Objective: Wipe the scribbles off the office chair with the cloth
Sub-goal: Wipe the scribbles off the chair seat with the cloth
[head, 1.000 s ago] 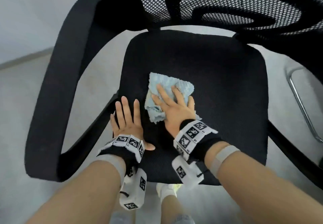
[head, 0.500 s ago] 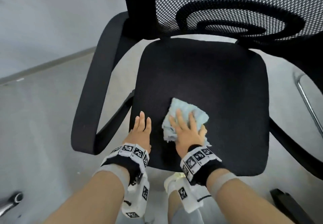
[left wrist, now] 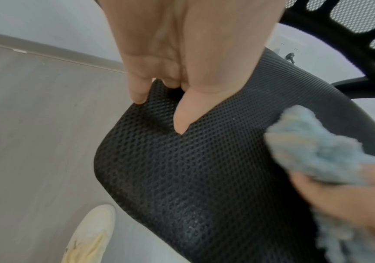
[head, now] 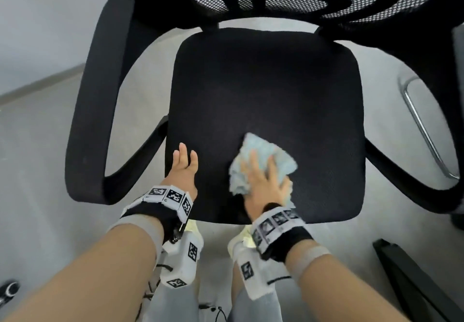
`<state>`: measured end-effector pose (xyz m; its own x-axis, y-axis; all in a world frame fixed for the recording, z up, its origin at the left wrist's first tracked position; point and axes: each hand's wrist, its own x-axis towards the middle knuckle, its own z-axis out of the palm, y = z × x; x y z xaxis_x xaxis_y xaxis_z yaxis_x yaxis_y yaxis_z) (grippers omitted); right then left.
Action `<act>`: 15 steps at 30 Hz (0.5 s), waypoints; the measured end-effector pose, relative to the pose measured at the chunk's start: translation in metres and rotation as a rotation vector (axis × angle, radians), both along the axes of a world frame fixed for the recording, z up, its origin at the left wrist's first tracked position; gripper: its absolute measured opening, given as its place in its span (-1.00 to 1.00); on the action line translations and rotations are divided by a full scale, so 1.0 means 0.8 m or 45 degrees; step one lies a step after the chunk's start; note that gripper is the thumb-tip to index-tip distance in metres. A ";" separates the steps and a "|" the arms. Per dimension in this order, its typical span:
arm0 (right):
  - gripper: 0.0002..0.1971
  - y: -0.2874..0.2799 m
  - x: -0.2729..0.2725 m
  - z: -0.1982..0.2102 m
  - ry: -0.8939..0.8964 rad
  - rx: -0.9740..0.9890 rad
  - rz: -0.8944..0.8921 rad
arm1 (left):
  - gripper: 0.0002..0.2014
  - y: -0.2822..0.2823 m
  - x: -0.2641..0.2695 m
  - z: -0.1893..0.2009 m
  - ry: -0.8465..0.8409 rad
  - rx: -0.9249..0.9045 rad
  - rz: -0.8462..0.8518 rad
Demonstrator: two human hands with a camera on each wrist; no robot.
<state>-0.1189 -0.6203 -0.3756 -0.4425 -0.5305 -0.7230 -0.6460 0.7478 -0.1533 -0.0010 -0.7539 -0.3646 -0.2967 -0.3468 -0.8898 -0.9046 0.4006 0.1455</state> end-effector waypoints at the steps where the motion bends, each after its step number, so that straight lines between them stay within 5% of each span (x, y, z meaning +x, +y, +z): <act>1: -0.23 -0.003 0.019 0.002 -0.124 -0.009 0.268 | -0.19 0.000 0.000 0.000 -0.005 -0.006 -0.007; 3: -0.22 -0.002 0.026 0.008 -0.227 -0.025 0.653 | -0.18 -0.001 0.001 -0.003 -0.007 -0.008 -0.015; 5: -0.23 0.014 -0.002 0.004 -0.136 -0.020 0.695 | -0.18 -0.002 0.004 -0.005 -0.008 -0.005 0.003; 11: -0.14 0.093 -0.112 0.032 0.155 0.188 -0.272 | -0.17 0.001 -0.004 0.000 -0.027 0.041 0.090; 15: -0.17 0.084 -0.087 0.024 0.190 0.196 -0.360 | -0.15 0.002 -0.011 0.006 -0.063 0.058 0.104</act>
